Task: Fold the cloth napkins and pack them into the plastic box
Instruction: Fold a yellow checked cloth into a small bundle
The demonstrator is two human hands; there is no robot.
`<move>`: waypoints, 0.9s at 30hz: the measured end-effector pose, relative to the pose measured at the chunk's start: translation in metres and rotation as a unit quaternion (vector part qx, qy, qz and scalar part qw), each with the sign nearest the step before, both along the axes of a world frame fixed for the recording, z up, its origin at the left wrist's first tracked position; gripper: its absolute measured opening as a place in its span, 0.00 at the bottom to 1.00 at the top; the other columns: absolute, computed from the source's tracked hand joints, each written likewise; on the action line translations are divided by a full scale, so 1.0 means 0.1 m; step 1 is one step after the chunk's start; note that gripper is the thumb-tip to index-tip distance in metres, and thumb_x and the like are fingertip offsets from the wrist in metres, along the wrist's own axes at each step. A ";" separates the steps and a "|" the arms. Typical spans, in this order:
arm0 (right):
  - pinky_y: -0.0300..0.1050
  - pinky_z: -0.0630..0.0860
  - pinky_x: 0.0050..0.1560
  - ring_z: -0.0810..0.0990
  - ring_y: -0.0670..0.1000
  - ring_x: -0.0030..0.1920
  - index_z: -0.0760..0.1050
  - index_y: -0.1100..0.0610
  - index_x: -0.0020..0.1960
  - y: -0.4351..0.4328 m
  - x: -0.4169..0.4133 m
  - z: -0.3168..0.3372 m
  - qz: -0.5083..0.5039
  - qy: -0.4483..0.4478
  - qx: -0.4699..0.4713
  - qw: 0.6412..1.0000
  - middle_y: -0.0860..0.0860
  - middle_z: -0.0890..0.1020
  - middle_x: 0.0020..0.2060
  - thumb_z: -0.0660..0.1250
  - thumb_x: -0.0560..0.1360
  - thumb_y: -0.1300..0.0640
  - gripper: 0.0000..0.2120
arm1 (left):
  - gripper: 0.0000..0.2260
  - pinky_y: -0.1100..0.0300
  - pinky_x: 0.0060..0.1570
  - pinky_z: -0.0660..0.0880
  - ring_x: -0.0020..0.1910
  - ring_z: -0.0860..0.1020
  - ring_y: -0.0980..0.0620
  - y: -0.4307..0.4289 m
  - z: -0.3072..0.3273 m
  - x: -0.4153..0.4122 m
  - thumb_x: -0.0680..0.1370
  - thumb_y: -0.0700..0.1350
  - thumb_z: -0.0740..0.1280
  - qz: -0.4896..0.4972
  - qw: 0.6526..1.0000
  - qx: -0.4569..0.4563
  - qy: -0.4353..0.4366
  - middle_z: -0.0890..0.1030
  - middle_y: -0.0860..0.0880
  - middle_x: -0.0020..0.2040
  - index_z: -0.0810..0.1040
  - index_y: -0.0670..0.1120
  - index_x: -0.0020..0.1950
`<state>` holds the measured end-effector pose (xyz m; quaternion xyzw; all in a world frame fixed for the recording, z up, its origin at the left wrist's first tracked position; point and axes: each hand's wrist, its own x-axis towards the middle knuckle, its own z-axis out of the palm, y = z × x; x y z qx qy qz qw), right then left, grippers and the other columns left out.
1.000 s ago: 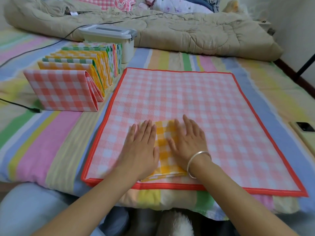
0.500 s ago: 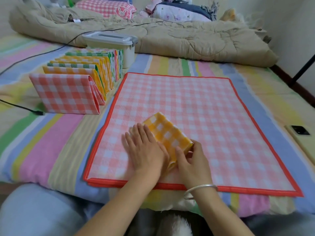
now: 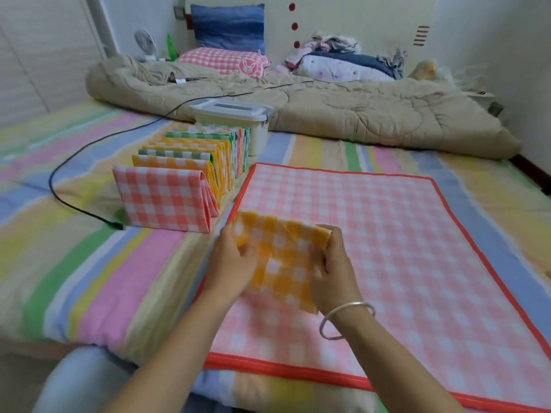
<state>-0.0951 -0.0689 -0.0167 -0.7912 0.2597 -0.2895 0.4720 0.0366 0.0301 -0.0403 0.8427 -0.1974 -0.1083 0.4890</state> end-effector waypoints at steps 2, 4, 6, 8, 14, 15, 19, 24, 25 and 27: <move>0.46 0.76 0.47 0.76 0.41 0.41 0.68 0.53 0.58 0.03 0.26 0.04 0.032 -0.026 0.001 0.999 0.42 0.77 0.42 0.58 0.81 0.62 0.08 | 0.24 0.44 0.62 0.74 0.63 0.76 0.44 0.18 0.02 0.17 0.77 0.46 0.67 0.084 0.994 -0.054 -0.032 0.77 0.47 0.66 0.68 0.50 0.73; 0.47 0.78 0.49 0.79 0.44 0.44 0.69 0.51 0.56 0.11 0.51 0.05 0.054 -0.040 0.035 0.997 0.46 0.79 0.43 0.62 0.81 0.58 0.05 | 0.22 0.45 0.60 0.76 0.60 0.78 0.44 0.36 0.03 0.40 0.77 0.43 0.67 0.143 0.982 -0.105 -0.058 0.78 0.46 0.63 0.70 0.49 0.71; 0.49 0.80 0.49 0.81 0.52 0.46 0.68 0.50 0.56 0.21 0.73 0.01 0.073 -0.017 0.089 0.993 0.53 0.82 0.44 0.64 0.80 0.56 0.07 | 0.22 0.45 0.57 0.78 0.58 0.80 0.45 0.54 0.04 0.64 0.77 0.44 0.68 0.174 0.968 -0.171 -0.050 0.80 0.45 0.62 0.70 0.48 0.71; 0.43 0.79 0.49 0.82 0.50 0.47 0.69 0.50 0.56 0.32 0.91 -0.06 0.091 0.030 0.078 0.992 0.51 0.82 0.46 0.66 0.79 0.57 0.09 | 0.19 0.52 0.53 0.79 0.52 0.82 0.50 0.70 0.05 0.85 0.78 0.40 0.69 0.199 0.953 -0.225 -0.039 0.82 0.47 0.57 0.73 0.45 0.69; 0.42 0.77 0.49 0.80 0.47 0.44 0.72 0.48 0.46 0.52 1.58 -0.14 0.038 0.045 -0.001 0.998 0.46 0.81 0.45 0.69 0.75 0.60 0.09 | 0.25 0.66 0.54 0.72 0.61 0.75 0.53 0.81 -0.04 1.56 0.79 0.37 0.67 0.242 0.942 -0.221 -0.078 0.70 0.46 0.71 0.69 0.49 0.75; 0.43 0.76 0.50 0.79 0.48 0.44 0.72 0.48 0.47 0.52 1.70 -0.14 0.026 0.044 -0.001 0.999 0.47 0.80 0.44 0.70 0.74 0.61 0.09 | 0.26 0.66 0.57 0.70 0.63 0.72 0.54 0.78 -0.05 1.66 0.79 0.37 0.67 0.243 0.943 -0.215 -0.075 0.67 0.46 0.73 0.67 0.49 0.76; 0.40 0.74 0.47 0.78 0.46 0.42 0.69 0.49 0.49 0.36 2.06 -0.19 -0.020 0.051 0.041 0.998 0.41 0.78 0.39 0.69 0.74 0.62 0.12 | 0.29 0.47 0.66 0.73 0.68 0.73 0.47 0.51 -0.12 2.01 0.76 0.48 0.67 0.209 0.951 -0.224 -0.047 0.68 0.47 0.74 0.63 0.58 0.76; 0.43 0.76 0.49 0.79 0.50 0.41 0.72 0.51 0.45 0.03 2.36 -0.20 -0.073 0.058 0.042 0.995 0.43 0.78 0.37 0.70 0.74 0.61 0.08 | 0.28 0.45 0.64 0.74 0.64 0.75 0.45 0.11 -0.10 2.31 0.81 0.41 0.65 0.161 0.961 -0.222 -0.019 0.72 0.48 0.72 0.60 0.55 0.79; 0.44 0.76 0.49 0.79 0.50 0.41 0.73 0.51 0.44 -0.01 2.40 -0.19 -0.080 0.062 0.039 0.994 0.43 0.79 0.37 0.70 0.73 0.61 0.08 | 0.28 0.45 0.63 0.74 0.63 0.76 0.45 0.07 -0.10 2.36 0.81 0.41 0.64 0.158 0.963 -0.218 -0.015 0.73 0.48 0.70 0.59 0.55 0.79; 0.45 0.77 0.48 0.80 0.51 0.41 0.73 0.50 0.43 -0.04 2.47 -0.19 -0.087 0.068 0.031 0.993 0.45 0.79 0.37 0.69 0.73 0.61 0.08 | 0.28 0.44 0.62 0.75 0.61 0.76 0.45 0.02 -0.11 2.42 0.81 0.43 0.64 0.150 0.965 -0.215 -0.010 0.75 0.48 0.68 0.58 0.58 0.78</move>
